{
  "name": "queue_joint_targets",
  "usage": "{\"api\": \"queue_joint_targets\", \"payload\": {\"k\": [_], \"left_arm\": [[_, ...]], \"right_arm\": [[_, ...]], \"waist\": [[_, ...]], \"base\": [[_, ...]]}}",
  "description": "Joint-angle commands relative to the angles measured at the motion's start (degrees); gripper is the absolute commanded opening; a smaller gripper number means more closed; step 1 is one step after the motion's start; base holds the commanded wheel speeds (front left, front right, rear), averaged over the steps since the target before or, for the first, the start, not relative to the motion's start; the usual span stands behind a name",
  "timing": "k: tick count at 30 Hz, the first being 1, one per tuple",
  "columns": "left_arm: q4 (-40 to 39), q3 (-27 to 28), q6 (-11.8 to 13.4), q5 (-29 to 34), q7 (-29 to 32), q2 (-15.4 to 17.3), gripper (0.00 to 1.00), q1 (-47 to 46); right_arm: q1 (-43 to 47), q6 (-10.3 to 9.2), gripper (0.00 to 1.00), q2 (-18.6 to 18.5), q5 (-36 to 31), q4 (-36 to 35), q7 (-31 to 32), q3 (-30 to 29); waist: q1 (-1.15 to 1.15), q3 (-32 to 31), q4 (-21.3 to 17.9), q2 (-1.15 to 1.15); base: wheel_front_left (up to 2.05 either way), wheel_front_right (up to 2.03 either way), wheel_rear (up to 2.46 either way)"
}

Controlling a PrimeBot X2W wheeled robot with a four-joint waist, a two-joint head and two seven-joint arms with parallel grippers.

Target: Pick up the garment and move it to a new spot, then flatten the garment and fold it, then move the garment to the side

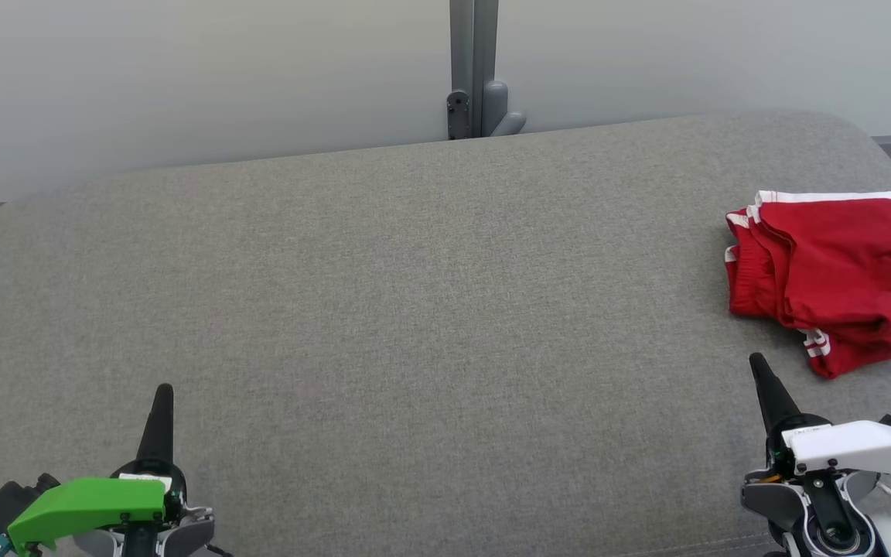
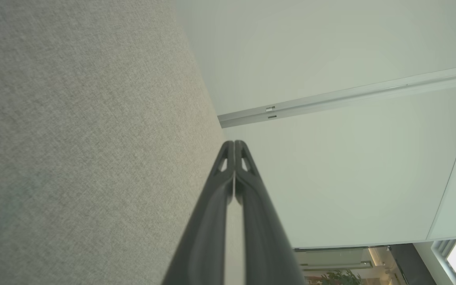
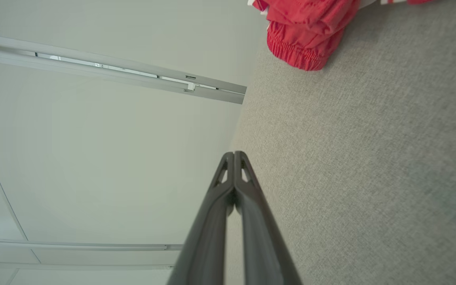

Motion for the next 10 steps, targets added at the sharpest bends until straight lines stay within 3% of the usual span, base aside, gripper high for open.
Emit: {"api": "queue_joint_targets", "payload": {"k": [1, 10], "left_arm": [[-0.44, 0.29, -0.19, -1.2, 0.31, 0.5, 0.0, -1.29], [-0.64, 0.57, -0.35, -5.09, 1.34, 0.52, 0.0, -1.86]], "right_arm": [[-0.96, 0.02, 0.0, -0.37, 1.21, -0.64, 0.4, -0.13], [-1.06, 0.02, 0.0, -0.42, 5.93, -1.04, 1.47, -0.16]], "waist": [[0.0, 0.0, 0.01, 0.45], [0.0, 0.05, 0.08, 0.49]], "base": [[0.0, 0.0, 0.0], [0.0, 0.0, 0.0]]}}
